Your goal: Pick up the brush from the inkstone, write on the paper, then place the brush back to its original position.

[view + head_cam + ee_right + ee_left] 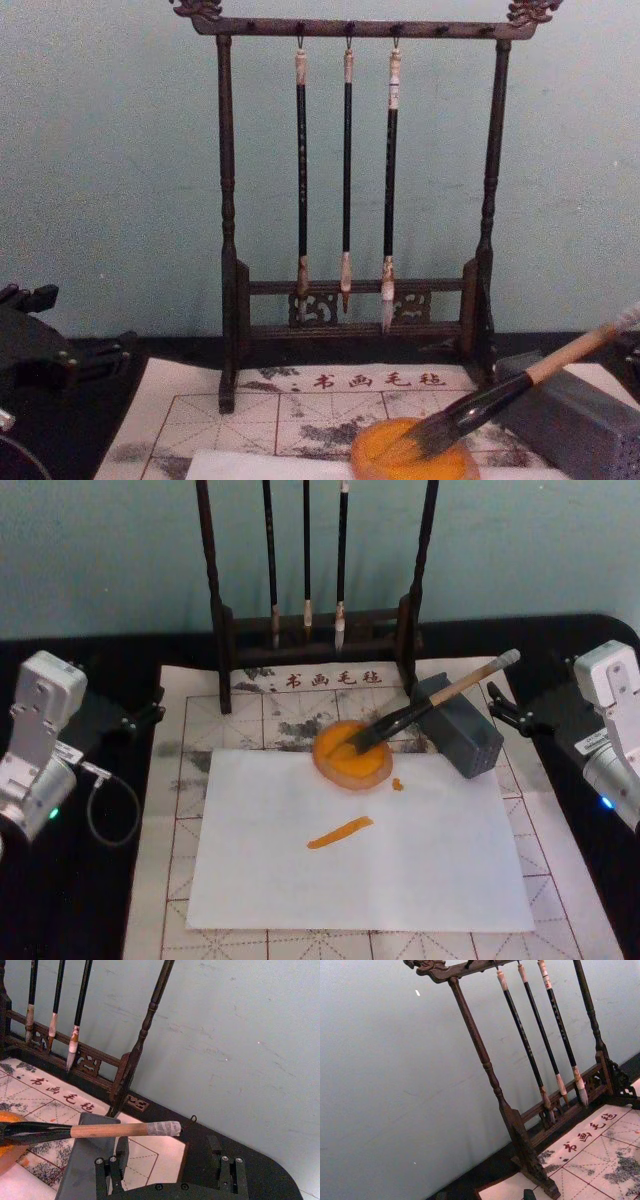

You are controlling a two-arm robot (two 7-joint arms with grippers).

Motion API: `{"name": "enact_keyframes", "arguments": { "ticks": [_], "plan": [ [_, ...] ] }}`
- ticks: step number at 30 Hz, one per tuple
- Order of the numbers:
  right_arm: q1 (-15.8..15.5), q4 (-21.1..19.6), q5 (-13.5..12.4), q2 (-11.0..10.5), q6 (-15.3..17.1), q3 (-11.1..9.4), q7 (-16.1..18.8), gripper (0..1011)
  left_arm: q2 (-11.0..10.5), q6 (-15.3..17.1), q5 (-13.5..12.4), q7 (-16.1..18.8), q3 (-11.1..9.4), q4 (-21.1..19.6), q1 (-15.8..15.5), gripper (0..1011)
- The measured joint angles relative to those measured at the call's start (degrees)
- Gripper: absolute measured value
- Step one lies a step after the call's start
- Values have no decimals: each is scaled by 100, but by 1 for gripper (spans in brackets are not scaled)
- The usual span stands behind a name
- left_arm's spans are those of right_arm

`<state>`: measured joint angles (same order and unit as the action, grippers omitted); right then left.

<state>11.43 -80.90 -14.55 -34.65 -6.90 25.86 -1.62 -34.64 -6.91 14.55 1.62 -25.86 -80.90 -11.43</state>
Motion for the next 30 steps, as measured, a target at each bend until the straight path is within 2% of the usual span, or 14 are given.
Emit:
{"name": "enact_keyframes", "arguments": {
  "ticks": [30],
  "plan": [
    [0,0,0,0,0,0,0,1000,0,0,0,0,0,0,0,1001]
  ]
}}
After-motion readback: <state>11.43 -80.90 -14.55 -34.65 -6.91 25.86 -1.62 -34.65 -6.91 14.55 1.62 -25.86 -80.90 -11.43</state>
